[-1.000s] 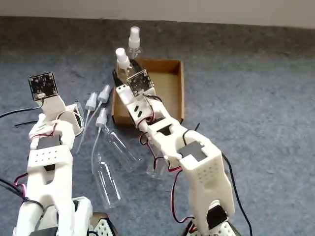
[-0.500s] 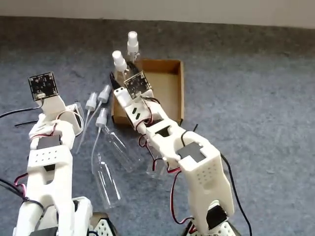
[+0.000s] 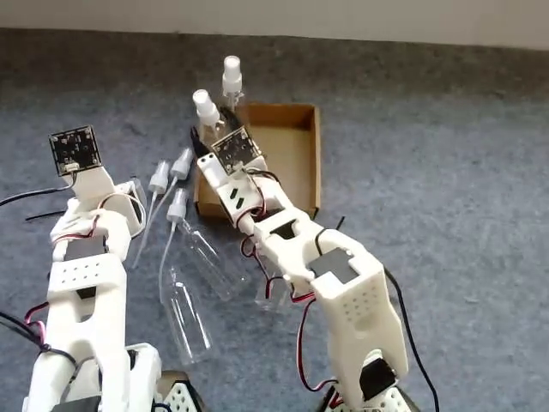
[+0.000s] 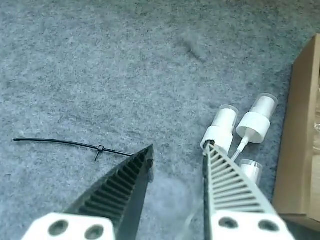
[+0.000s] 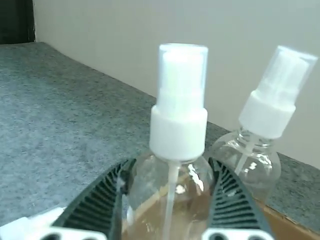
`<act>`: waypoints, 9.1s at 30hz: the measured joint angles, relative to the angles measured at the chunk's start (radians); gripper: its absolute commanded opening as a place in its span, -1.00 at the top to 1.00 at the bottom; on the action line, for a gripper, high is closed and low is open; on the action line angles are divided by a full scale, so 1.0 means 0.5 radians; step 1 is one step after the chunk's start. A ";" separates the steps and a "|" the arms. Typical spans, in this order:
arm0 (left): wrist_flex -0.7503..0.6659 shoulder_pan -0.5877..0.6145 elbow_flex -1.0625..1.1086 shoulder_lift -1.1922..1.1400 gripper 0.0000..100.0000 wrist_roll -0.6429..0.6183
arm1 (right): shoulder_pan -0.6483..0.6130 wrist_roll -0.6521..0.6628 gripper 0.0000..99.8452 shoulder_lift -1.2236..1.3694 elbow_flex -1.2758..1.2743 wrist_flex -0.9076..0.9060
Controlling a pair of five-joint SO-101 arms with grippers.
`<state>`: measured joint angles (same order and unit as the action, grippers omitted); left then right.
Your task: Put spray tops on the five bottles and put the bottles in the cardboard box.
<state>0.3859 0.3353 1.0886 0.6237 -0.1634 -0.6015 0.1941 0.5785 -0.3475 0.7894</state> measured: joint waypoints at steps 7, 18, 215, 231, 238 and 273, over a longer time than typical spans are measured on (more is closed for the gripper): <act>0.000 0.000 0.000 0.000 0.68 0.000 | 0.000 0.000 0.72 0.000 0.000 0.000; 0.000 0.000 0.000 0.000 0.68 0.000 | -0.006 0.000 0.57 0.000 0.000 0.000; 1.550 -0.064 -1.393 -0.859 0.67 0.408 | 1.694 0.193 0.40 -0.175 1.083 -3.989; 1.550 -0.071 -1.390 -0.859 0.67 0.408 | 1.691 0.031 0.68 -0.172 1.126 -4.011; 1.550 -0.071 -1.390 -0.853 0.67 0.408 | 1.691 0.117 0.84 -0.172 1.240 -4.023; 2.492 -0.184 -4.440 -3.188 0.68 0.485 | 0.770 0.359 0.85 -2.341 -0.331 -3.572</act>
<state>1.6318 0.2432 -1.1316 -0.9705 0.0790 -0.2163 0.3736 -0.5923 -0.5132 -0.9966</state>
